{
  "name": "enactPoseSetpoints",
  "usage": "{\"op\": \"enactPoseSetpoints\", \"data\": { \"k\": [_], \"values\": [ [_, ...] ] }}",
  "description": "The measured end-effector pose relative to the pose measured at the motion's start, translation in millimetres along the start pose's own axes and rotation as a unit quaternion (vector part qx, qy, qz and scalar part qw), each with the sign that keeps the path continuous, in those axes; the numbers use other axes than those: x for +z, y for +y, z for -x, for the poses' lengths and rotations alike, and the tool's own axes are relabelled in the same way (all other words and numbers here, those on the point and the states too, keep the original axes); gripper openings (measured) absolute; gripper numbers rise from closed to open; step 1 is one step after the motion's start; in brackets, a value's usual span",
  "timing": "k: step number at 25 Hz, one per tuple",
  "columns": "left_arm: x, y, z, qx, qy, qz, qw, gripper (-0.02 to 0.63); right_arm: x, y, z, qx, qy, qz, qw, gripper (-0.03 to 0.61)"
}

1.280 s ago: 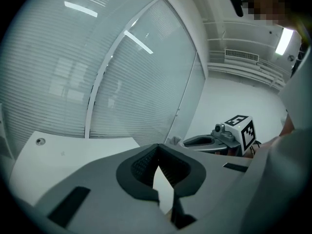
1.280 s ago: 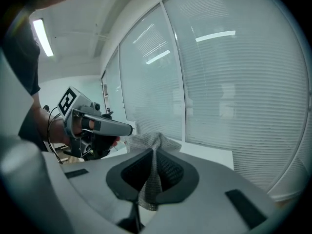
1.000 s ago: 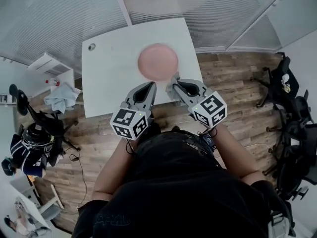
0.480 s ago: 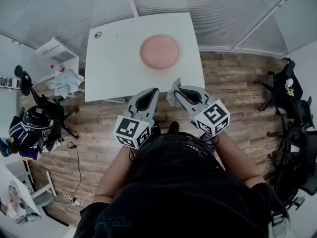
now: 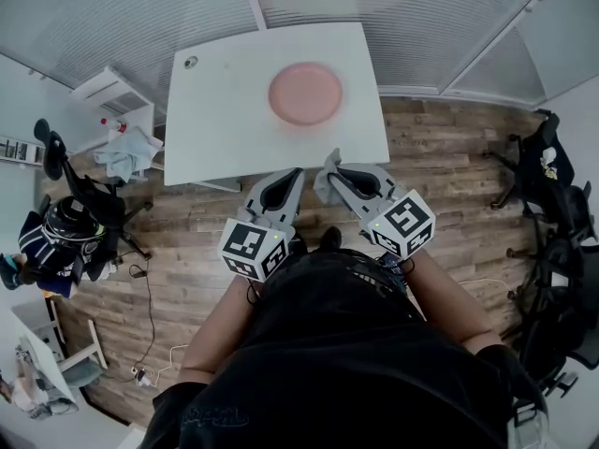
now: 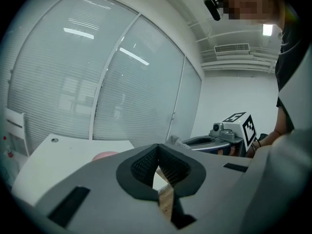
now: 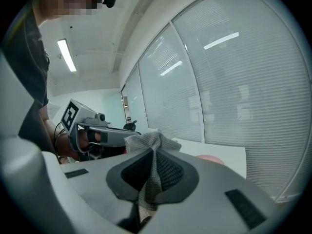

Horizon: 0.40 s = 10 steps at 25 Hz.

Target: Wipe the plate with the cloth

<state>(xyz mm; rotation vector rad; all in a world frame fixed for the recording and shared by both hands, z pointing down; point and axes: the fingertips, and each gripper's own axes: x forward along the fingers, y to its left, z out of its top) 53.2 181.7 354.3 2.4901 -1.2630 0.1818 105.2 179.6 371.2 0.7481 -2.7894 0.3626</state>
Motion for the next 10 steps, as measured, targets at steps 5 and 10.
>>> {"op": "enactPoseSetpoints", "data": {
  "k": [5,10],
  "values": [
    [-1.0,-2.6,2.5,-0.006,0.003,-0.006,1.0000,0.015,2.7,2.2,4.9,-0.008,-0.006,0.000,1.000,0.038],
    [1.5,-11.1,2.2,-0.012,0.000,-0.008,0.9999,0.015,4.7,5.1,12.1,-0.011,-0.010,0.000,1.000,0.038]
  ]
}}
